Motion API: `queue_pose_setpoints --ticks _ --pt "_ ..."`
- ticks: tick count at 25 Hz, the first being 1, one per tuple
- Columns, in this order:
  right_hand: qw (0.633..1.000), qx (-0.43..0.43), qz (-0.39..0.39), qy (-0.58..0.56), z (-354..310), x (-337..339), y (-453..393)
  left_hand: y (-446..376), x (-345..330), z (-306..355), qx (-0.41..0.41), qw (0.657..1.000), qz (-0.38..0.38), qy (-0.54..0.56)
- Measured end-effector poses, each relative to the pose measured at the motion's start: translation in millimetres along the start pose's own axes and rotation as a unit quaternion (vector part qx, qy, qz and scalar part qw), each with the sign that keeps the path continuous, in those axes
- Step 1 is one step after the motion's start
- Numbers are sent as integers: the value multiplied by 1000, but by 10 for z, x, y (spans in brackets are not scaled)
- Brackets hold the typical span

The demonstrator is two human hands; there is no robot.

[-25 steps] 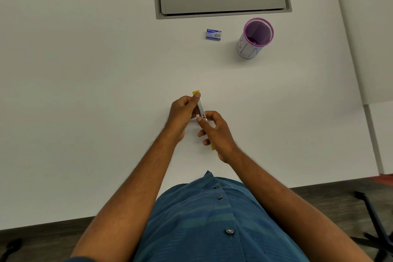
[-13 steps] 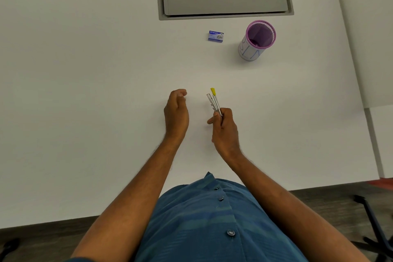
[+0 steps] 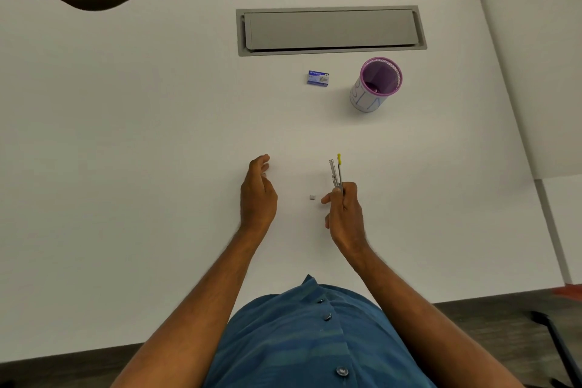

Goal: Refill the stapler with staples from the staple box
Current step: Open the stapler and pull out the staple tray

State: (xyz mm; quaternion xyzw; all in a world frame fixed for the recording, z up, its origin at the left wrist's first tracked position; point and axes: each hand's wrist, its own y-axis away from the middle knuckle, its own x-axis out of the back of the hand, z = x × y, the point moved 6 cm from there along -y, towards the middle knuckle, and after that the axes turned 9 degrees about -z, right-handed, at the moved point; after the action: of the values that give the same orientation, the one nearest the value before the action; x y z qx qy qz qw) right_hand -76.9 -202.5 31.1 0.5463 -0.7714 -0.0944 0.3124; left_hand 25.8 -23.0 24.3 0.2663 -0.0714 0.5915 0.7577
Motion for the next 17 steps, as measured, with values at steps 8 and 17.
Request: queue_pose_setpoints --ticks 8,17 --pt "1000 13 -21 -14 -118 24 110 86 -66 73 22 999 -13 27" --pt "989 -42 -119 -74 -172 -204 262 391 -364 252 130 937 -104 306"
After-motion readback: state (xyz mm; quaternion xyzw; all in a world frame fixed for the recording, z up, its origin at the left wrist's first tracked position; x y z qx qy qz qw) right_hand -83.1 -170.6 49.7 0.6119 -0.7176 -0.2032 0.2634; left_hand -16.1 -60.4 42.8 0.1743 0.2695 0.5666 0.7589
